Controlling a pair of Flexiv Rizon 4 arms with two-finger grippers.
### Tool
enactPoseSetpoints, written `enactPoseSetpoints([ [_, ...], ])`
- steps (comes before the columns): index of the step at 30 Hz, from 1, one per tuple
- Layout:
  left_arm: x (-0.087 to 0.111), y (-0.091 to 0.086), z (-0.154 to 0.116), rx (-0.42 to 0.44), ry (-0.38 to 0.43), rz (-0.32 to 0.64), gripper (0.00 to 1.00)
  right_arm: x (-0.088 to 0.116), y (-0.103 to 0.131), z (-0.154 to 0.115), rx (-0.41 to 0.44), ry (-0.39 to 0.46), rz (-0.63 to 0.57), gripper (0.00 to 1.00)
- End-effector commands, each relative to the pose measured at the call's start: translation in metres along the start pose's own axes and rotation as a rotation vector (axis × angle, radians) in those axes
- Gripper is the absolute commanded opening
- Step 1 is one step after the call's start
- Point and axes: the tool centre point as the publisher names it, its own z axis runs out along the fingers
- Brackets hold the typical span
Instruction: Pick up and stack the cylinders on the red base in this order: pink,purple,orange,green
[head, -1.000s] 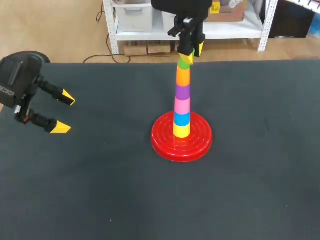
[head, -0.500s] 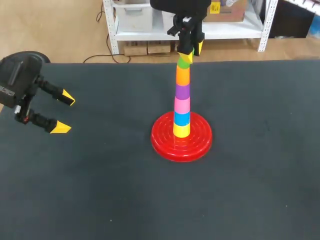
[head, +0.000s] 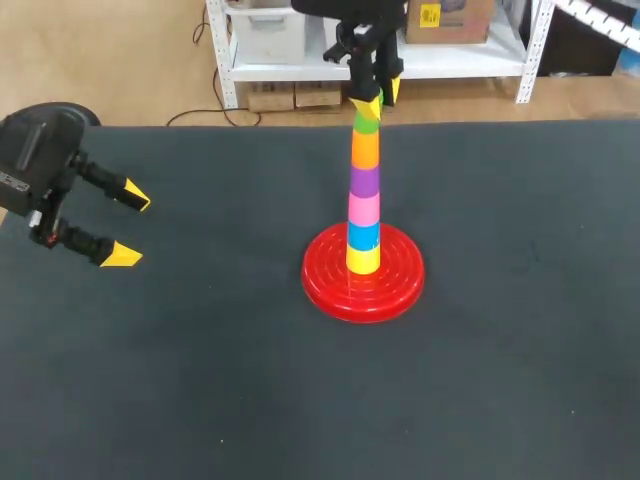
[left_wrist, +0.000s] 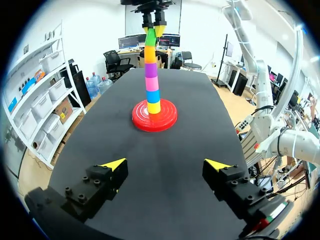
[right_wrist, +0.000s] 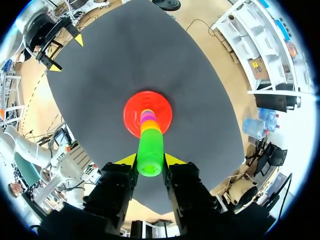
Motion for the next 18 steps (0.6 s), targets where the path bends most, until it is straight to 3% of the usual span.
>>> enactPoseSetpoints([
  [1, 0.0008, 0.0003, -0.0002, 0.0, -0.002, 0.002, 1.0, 0.0005, -0.0007, -0.0006, 0.0, -0.001, 0.001, 0.0],
  [18, 0.0008, 0.0003, -0.0002, 0.0, -0.002, 0.002, 1.0, -0.0038, 0.0003, -0.0016, -0.039, 0.056, -0.041, 0.0],
])
